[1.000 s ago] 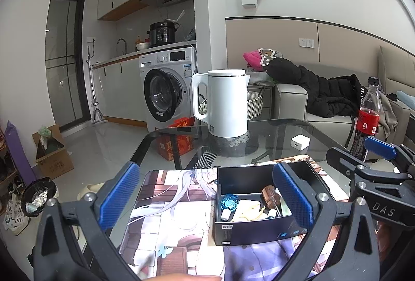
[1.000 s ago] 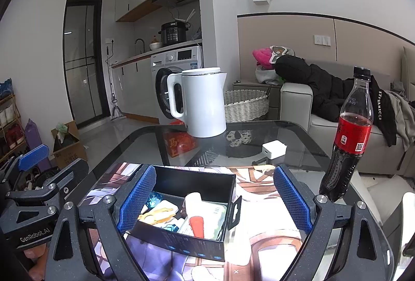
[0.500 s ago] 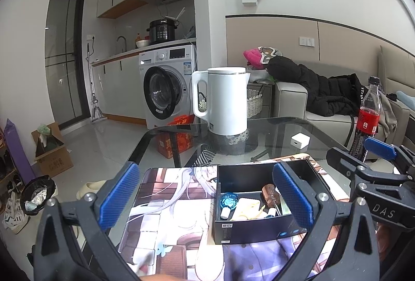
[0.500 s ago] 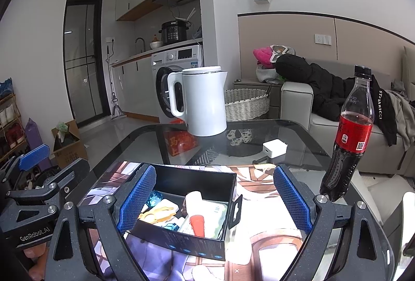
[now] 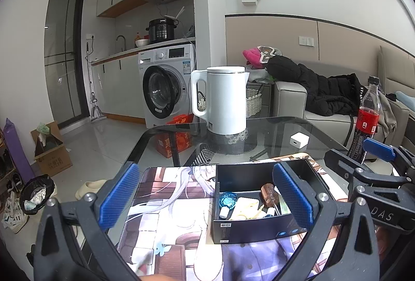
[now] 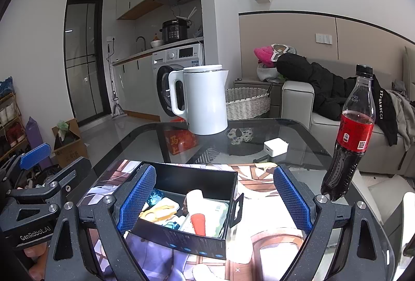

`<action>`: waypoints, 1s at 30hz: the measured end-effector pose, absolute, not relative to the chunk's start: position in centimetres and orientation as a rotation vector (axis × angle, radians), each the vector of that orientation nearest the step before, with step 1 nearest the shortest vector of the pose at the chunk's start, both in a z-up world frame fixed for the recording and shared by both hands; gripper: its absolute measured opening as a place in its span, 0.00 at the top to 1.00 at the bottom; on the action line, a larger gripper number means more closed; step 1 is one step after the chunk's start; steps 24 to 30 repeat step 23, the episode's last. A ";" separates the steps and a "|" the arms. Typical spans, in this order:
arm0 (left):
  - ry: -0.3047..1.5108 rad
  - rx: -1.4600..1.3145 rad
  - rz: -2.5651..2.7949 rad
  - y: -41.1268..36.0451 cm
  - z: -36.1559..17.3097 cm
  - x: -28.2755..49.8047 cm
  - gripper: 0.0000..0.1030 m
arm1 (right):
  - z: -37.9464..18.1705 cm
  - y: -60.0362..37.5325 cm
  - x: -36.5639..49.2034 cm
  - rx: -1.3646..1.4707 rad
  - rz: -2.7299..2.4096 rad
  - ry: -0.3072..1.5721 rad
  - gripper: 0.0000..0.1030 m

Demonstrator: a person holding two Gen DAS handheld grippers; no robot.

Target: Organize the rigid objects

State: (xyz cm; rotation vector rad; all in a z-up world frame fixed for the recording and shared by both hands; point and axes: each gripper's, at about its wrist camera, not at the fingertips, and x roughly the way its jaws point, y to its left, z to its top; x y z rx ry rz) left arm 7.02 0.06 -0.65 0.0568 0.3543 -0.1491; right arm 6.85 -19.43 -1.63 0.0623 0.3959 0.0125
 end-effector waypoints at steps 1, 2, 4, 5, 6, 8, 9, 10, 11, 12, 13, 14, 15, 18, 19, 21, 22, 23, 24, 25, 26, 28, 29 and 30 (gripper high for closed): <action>0.355 0.057 -0.148 0.0 -0.7 7.0 0.00 | -1.6 -19.4 6.9 0.063 0.013 0.396 0.09; 0.356 0.057 -0.150 0.1 -0.7 7.0 0.00 | -1.7 -19.4 6.9 0.063 0.014 0.397 0.09; 0.358 0.056 -0.151 0.1 -0.7 7.1 0.00 | -1.7 -19.4 6.9 0.063 0.016 0.399 0.09; 0.358 0.055 -0.151 0.1 -0.7 7.1 0.00 | -1.7 -19.4 6.9 0.063 0.016 0.399 0.09; 0.358 0.055 -0.151 0.1 -0.7 7.0 0.00 | -1.7 -19.4 6.9 0.063 0.017 0.399 0.09; 0.357 0.055 -0.151 0.1 -0.7 7.0 0.00 | -1.8 -19.3 6.9 0.060 0.018 0.400 0.09; 0.357 0.055 -0.151 0.1 -0.6 7.0 0.00 | -1.8 -19.3 6.9 0.059 0.018 0.400 0.09; 0.359 0.056 -0.153 0.1 -0.7 7.1 0.00 | -1.8 -19.3 6.9 0.059 0.019 0.401 0.09; 0.359 0.057 -0.154 0.1 -0.6 7.1 0.00 | -1.8 -19.3 6.9 0.059 0.018 0.401 0.09; 0.359 0.057 -0.154 0.1 -0.6 7.1 0.00 | -1.8 -19.3 6.9 0.060 0.018 0.401 0.09; 0.359 0.056 -0.154 0.1 -0.6 7.1 0.00 | -1.8 -19.3 7.0 0.060 0.018 0.401 0.09; 0.360 0.056 -0.154 0.1 -0.6 7.1 0.00 | -1.8 -19.3 7.0 0.059 0.018 0.400 0.09; 0.359 0.056 -0.154 0.1 -0.6 7.0 0.00 | -1.9 -19.3 7.0 0.059 0.020 0.401 0.09; 0.360 0.056 -0.155 0.1 -0.7 7.1 0.00 | -1.9 -19.3 7.0 0.058 0.020 0.400 0.09; 0.361 0.056 -0.154 0.1 -0.7 7.1 0.00 | -1.9 -19.3 7.0 0.058 0.021 0.401 0.09; 0.362 0.055 -0.151 0.0 -0.6 7.0 0.00 | -1.9 -19.3 7.0 0.059 0.019 0.402 0.09; 0.362 0.055 -0.153 0.0 -0.6 7.0 0.00 | -1.9 -19.3 7.0 0.058 0.019 0.401 0.09; 0.362 0.057 -0.154 0.0 -0.6 7.0 0.00 | -1.9 -19.3 7.0 0.058 0.020 0.401 0.09; 0.362 0.057 -0.154 0.0 -0.6 7.0 0.00 | -1.9 -19.3 7.0 0.058 0.020 0.401 0.09; 0.362 0.057 -0.154 0.0 -0.6 7.0 0.00 | -1.9 -19.3 7.0 0.058 0.020 0.401 0.09; 0.362 0.057 -0.154 0.0 -0.6 7.0 0.00 | -1.9 -19.3 7.0 0.058 0.020 0.401 0.09; 0.362 0.057 -0.154 0.0 -0.6 7.0 0.00 | -1.9 -19.3 7.0 0.058 0.020 0.401 0.09; 0.362 0.057 -0.154 0.0 -0.6 7.0 0.00 | -1.9 -19.3 7.0 0.058 0.020 0.401 0.09; 0.362 0.057 -0.154 0.0 -0.6 7.0 0.00 | -1.9 -19.3 7.0 0.058 0.020 0.401 0.09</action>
